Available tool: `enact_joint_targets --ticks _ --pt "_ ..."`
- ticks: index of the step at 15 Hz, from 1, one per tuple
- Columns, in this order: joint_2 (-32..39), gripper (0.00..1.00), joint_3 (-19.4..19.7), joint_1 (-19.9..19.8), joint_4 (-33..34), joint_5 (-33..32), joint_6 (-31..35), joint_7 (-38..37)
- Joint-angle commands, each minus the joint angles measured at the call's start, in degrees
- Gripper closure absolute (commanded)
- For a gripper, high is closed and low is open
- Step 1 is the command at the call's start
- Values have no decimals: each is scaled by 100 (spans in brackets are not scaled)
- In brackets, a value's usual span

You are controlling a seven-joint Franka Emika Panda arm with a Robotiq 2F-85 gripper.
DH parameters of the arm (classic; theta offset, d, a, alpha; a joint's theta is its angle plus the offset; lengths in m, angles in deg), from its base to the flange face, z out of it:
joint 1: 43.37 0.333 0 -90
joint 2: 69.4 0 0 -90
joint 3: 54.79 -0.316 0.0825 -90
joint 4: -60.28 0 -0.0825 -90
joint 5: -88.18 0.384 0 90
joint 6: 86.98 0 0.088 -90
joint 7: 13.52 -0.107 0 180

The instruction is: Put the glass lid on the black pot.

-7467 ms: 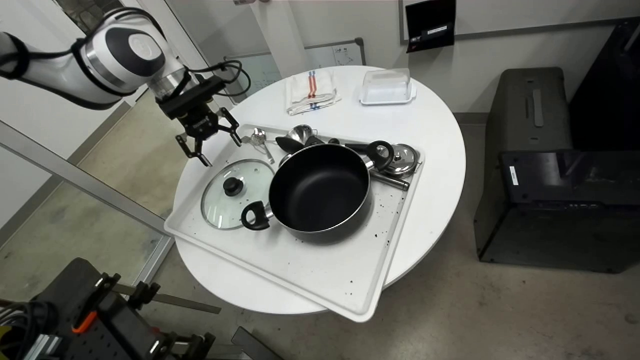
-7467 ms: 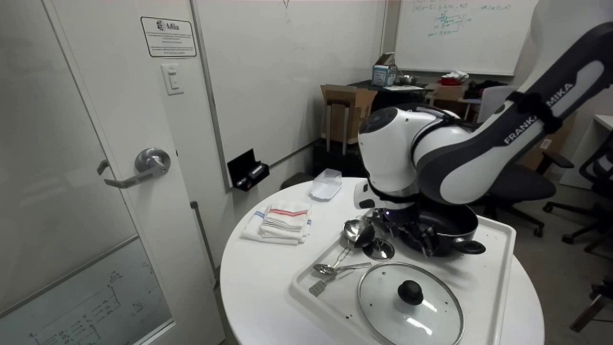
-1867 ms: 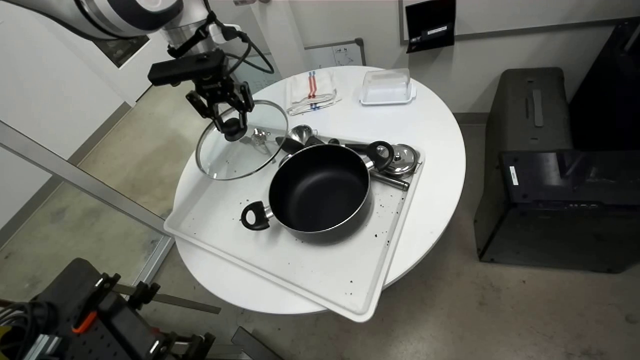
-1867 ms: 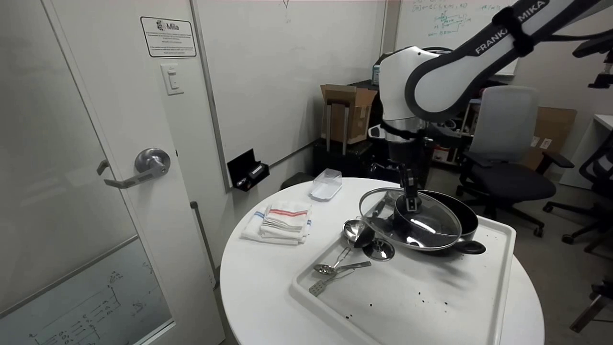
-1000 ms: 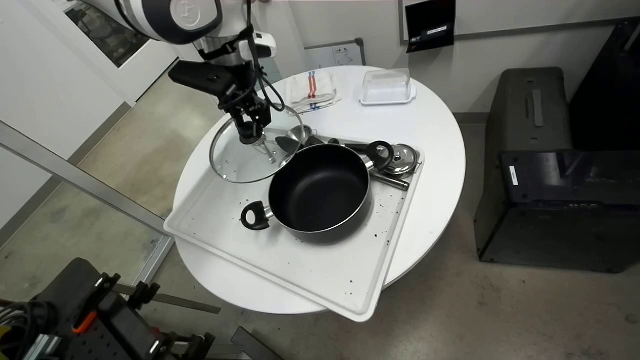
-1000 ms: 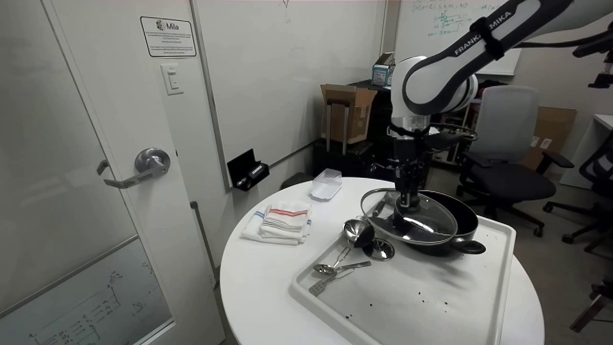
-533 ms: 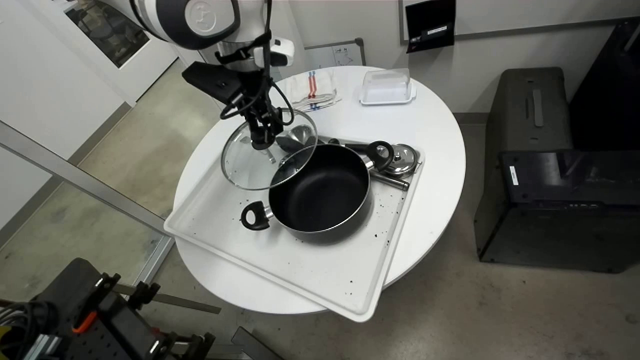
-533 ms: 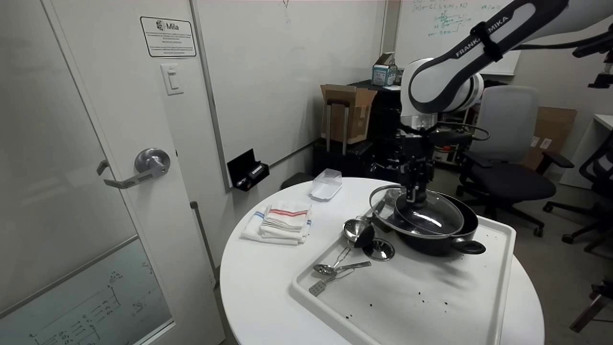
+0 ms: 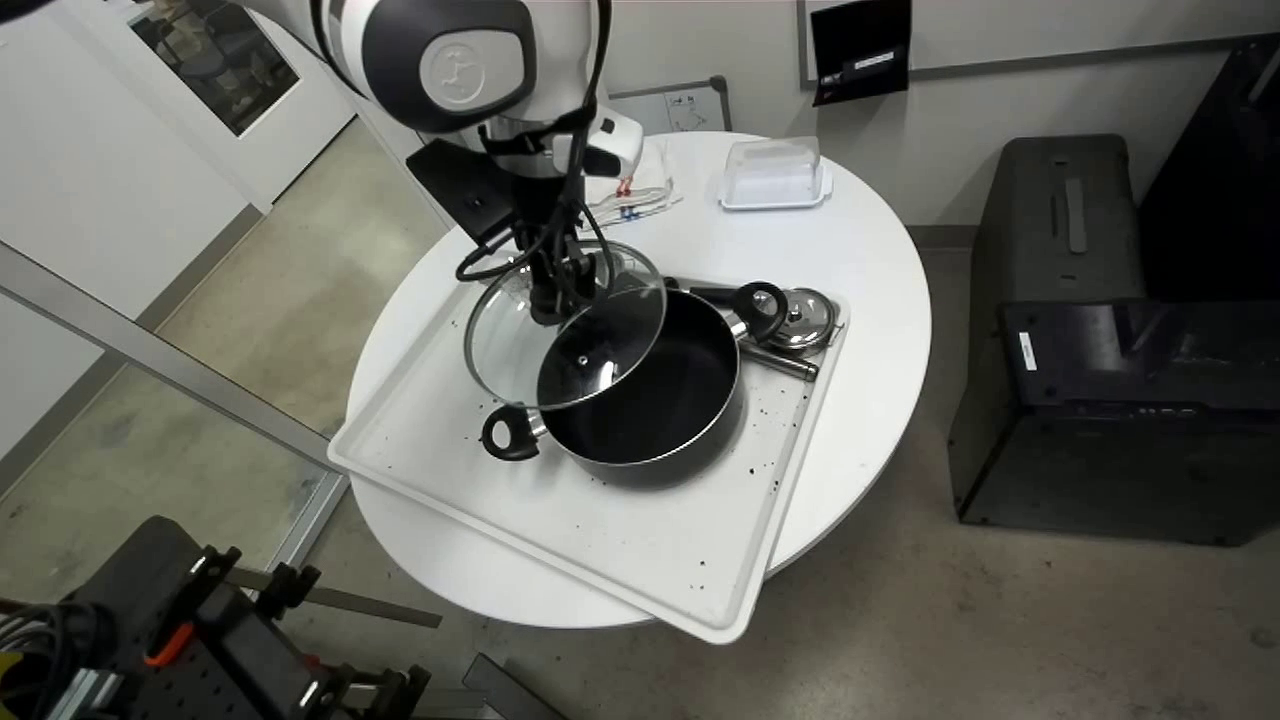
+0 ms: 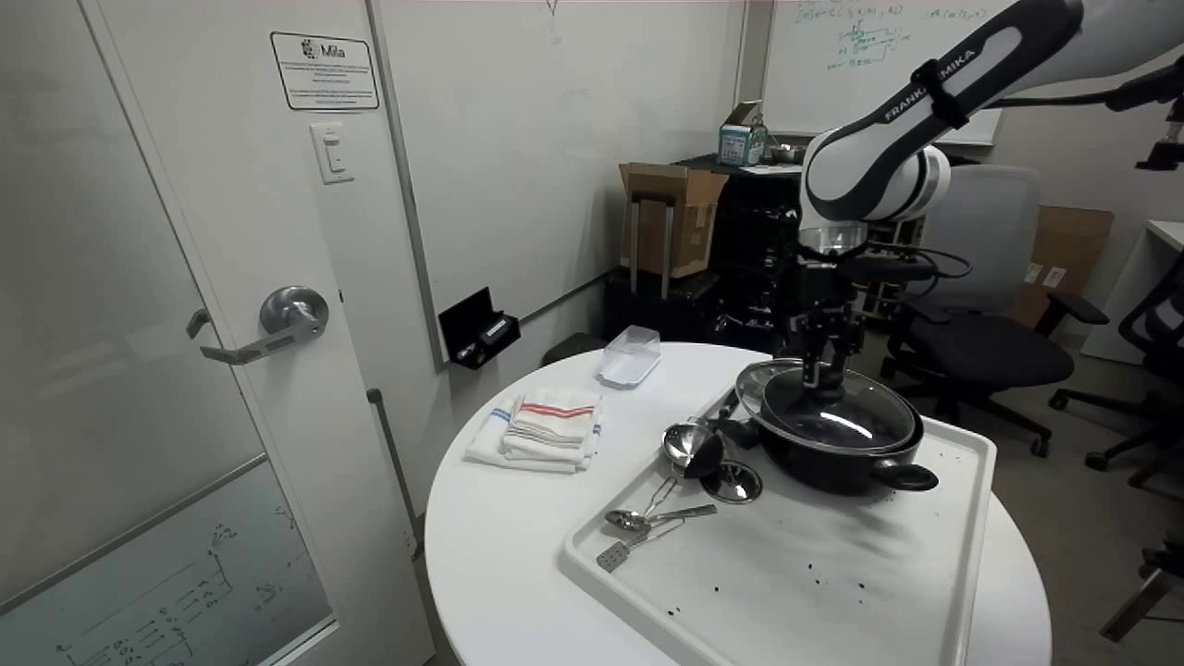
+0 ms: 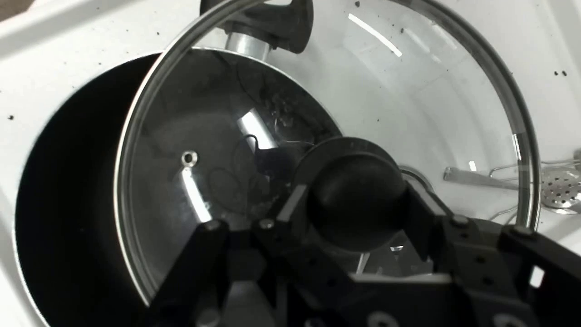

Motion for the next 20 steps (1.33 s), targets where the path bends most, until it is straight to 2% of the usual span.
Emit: enact_joint_targets --ticks 1,10,20 --pt "-51 73 88 -129 25 264 -174 -201" --pt "44 73 333 -303 37 378 -120 -670" --pt "128 73 503 -294 45 374 62 -1118"
